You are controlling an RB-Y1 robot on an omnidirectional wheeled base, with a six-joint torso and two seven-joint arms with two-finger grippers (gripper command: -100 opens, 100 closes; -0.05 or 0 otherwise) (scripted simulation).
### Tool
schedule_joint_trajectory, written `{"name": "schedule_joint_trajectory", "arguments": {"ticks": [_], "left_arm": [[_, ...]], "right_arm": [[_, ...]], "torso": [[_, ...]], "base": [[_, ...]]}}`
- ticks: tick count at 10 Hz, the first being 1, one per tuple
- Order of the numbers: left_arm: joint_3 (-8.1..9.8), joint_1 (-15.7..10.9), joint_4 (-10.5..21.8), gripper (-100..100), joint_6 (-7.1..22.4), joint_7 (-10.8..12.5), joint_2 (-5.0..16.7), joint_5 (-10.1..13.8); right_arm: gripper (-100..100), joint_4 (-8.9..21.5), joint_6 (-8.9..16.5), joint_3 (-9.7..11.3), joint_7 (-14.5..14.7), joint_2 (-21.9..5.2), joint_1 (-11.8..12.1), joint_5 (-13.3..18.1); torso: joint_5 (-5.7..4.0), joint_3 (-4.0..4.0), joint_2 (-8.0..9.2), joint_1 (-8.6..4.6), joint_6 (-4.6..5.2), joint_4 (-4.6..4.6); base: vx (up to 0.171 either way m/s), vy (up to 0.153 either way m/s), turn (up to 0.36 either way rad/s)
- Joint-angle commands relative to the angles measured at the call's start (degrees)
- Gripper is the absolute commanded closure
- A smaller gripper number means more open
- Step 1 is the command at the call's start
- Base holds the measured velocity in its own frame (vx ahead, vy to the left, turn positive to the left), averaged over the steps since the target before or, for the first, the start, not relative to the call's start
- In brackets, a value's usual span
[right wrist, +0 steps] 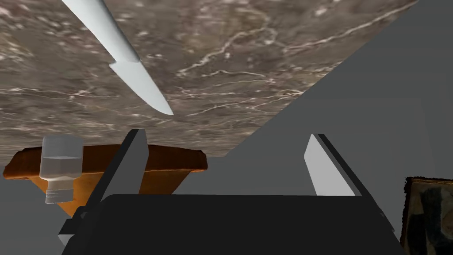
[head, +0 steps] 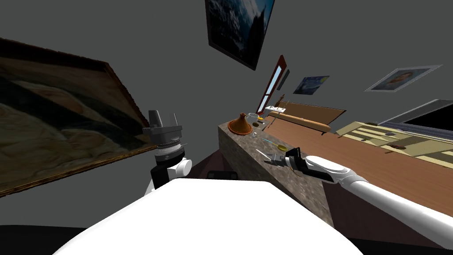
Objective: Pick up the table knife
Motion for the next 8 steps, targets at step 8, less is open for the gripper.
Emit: {"name": "schedule_joint_trajectory", "arguments": {"ticks": [8], "left_arm": [[0.0,0.0,0.0,0,0.0,0.0,0.0,0.0]], "right_arm": [[-100,6.3,3.4,4.6,-1.6,-7.8,5.7,0.2]], "torso": [[-0.01,0.02,0.03,0.01,0.02,0.01]], "base": [[0.039,0.024,0.145]]}}
